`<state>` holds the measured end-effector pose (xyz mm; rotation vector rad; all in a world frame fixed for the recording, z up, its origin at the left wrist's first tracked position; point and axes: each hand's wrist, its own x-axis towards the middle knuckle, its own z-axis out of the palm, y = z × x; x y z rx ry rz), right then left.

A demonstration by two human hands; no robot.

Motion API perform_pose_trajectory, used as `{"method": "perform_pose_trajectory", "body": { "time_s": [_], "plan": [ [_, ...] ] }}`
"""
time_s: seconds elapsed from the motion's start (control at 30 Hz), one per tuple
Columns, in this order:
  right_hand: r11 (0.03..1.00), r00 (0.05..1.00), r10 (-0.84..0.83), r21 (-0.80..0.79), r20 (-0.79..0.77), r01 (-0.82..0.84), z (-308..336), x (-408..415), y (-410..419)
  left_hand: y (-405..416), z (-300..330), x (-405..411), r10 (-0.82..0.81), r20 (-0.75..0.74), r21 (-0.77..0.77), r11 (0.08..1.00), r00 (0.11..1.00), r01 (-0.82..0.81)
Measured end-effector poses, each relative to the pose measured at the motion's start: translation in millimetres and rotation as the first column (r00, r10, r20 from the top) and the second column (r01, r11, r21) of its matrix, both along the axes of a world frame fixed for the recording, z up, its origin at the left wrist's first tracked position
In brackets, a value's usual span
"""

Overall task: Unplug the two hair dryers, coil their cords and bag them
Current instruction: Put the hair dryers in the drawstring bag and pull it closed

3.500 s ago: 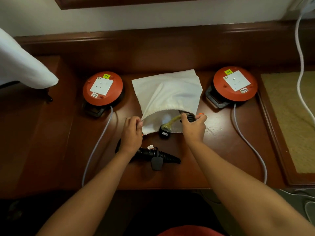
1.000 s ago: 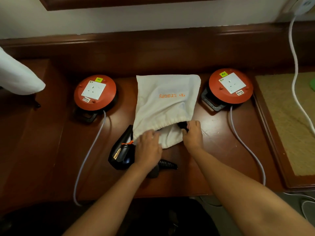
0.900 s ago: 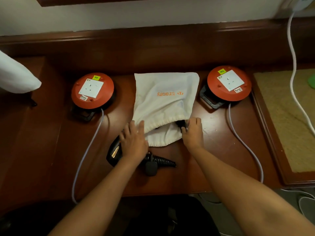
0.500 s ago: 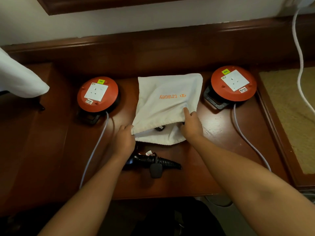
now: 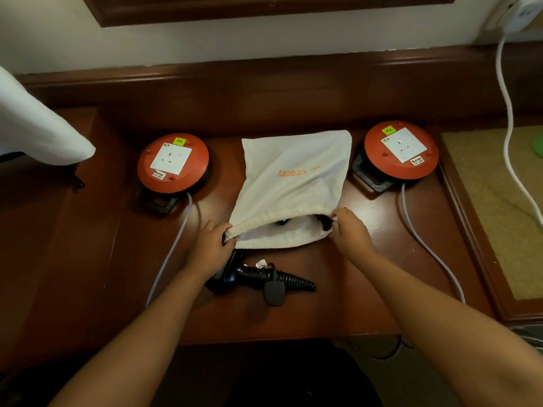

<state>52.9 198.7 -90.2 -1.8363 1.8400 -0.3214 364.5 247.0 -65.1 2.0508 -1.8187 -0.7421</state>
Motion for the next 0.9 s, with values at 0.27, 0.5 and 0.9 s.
{"method": "perform_pose_trajectory", "body": {
  "time_s": [0.27,0.5,0.9],
  "plan": [
    [0.997,0.997,-0.044,-0.065,-0.066,0.040,11,25,-6,1,-6,9,0.141,-0.254,0.018,0.990,0.957,-0.141],
    [0.986,0.919,0.158,0.005,-0.360,-0.168,2,46,-32,-3,-16,12,0.129,-0.226,0.022,0.992,0.965,-0.128],
    [0.945,0.964,0.256,0.190,0.072,-0.265,31,81,67,43,-8,15,0.450,-0.489,0.272,0.893,0.748,-0.359]
  ]
}}
